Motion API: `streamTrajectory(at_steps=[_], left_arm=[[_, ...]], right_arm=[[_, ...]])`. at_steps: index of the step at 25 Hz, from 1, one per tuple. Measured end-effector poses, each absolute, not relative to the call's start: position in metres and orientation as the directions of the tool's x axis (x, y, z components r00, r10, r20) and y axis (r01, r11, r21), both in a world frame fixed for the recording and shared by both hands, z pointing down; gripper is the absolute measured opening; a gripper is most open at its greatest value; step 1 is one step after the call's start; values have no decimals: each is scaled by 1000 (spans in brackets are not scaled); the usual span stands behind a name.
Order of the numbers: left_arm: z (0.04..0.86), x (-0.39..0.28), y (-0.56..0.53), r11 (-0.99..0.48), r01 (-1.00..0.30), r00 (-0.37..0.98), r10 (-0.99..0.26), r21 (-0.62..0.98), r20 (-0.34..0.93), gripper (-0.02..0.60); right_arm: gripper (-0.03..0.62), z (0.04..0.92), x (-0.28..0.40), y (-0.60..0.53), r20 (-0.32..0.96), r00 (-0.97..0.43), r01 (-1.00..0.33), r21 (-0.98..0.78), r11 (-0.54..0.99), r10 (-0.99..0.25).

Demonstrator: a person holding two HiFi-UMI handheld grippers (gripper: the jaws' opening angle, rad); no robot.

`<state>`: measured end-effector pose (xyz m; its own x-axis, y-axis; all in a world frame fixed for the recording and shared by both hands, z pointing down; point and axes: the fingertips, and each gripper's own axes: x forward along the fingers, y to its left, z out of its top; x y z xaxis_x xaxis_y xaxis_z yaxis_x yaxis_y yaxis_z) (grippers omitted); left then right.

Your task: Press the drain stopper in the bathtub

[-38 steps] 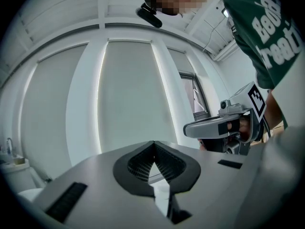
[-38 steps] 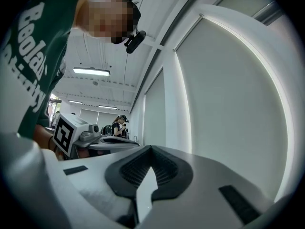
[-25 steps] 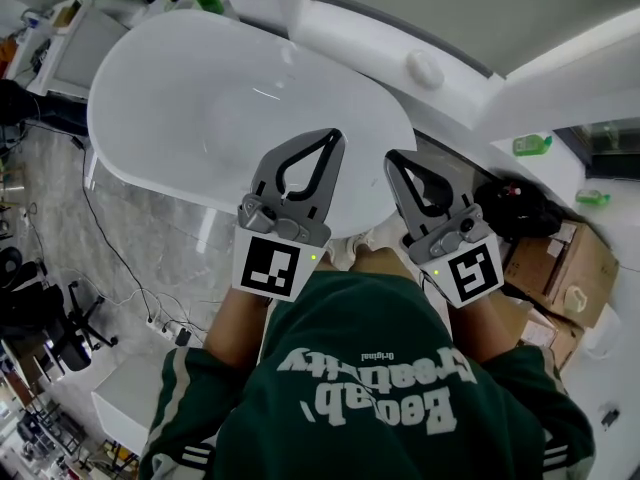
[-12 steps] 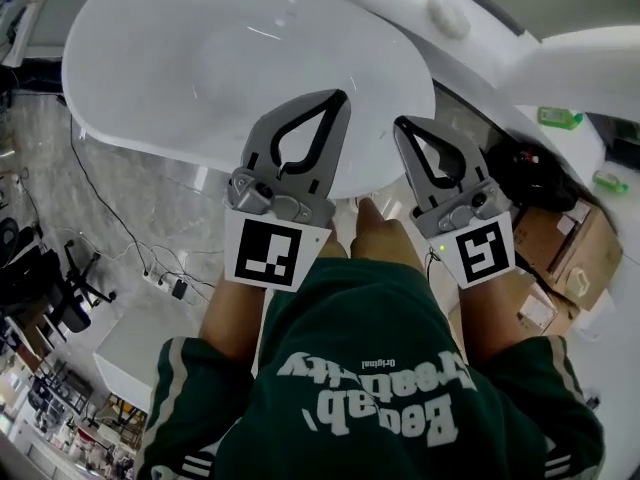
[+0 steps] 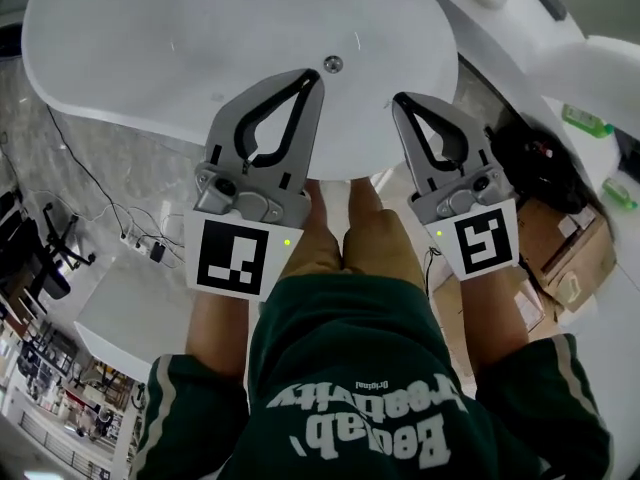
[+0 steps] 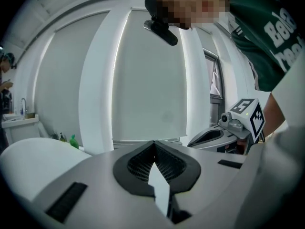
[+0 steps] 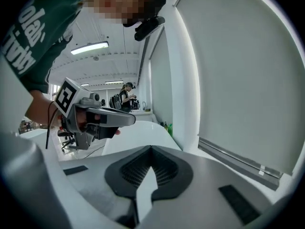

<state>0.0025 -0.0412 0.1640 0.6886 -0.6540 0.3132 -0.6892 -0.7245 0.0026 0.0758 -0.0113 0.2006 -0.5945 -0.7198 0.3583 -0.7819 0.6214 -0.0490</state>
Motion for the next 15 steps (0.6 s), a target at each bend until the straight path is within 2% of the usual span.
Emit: streamTrajectory(at_steps=[7,12,15], left_arm=[[224,-6,-47,-677,-735,649,-685,40,332,5],[277,-22,-56,-665,-745,639,-689,51,341,3],[303,-30,-61,-666,-742,644,-682,68,347,3]], right_arm=[[14,283,68,-16,425,-591,-788,-123,603,-686],[14,342,55,-18,532,-540,-805,-101,584,-652],[14,361,42,-27,547,-539,-800,-96,592,-640]])
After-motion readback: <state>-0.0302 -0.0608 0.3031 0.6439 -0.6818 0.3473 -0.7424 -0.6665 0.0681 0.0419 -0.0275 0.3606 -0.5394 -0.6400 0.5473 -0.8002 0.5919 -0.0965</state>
